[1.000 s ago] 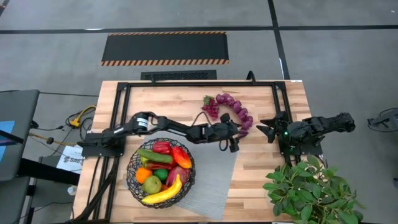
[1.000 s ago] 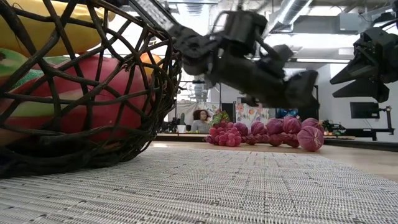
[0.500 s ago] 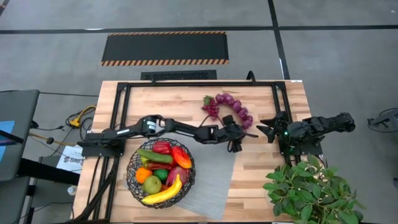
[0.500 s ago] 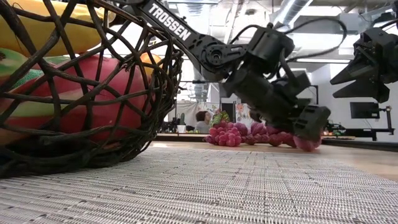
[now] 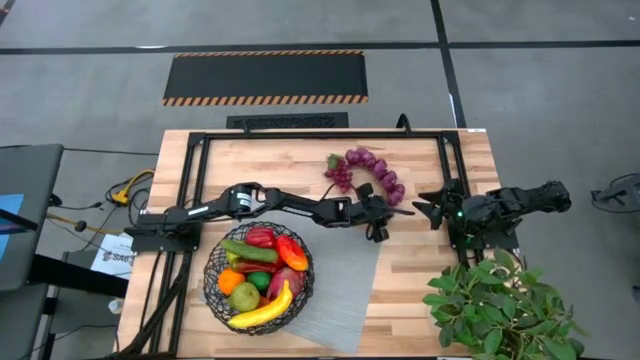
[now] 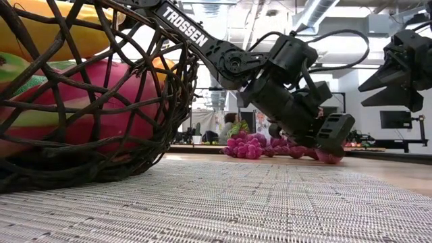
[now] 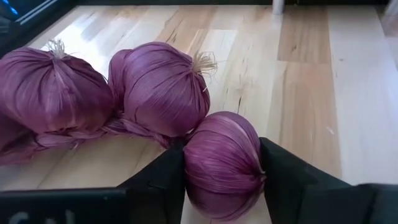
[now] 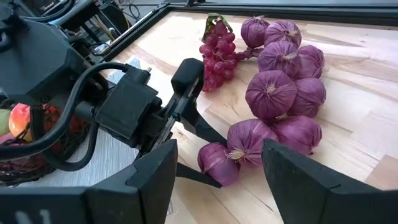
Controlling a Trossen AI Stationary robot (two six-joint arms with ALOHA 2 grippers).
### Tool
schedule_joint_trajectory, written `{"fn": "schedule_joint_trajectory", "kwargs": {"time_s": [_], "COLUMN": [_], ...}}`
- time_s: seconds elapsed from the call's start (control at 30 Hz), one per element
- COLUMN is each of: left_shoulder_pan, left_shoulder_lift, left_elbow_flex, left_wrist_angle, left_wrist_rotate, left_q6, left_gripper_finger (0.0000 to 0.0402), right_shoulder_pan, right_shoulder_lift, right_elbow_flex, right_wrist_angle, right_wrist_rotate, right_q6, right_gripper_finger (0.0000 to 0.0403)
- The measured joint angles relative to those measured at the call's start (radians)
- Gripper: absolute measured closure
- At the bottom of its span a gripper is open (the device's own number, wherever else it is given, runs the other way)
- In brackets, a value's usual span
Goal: Build produce basket
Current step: Put the purple garlic into the mesh basket
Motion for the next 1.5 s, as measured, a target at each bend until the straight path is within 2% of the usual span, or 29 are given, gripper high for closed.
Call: {"fn": "schedule_joint_trajectory", "kwargs": {"time_s": [0.7, 1.5], "left_shoulder_pan": [-0.038, -0.102], "left_shoulder_lift": [-0.011, -0.1], "left_elbow_flex": [-0.004, -0.007], "left_wrist_angle": [-0.04, -0.135], "left_wrist_rotate": [-0.015, -0.024], "left_q6": [-0.049, -0.044], "left_gripper_finger": [0.0269, 0.0273], "right_shoulder_pan": [0.0, 0.0], "right_shoulder_lift": [0.0, 0.0], "right_elbow_flex": [0.0, 0.0], "right_wrist_angle": [0.0, -0.002], "right_wrist_rotate": [0.0, 0.0], "right_q6": [0.002, 0.002], "right_gripper_finger": [0.0148, 0.0148]}}
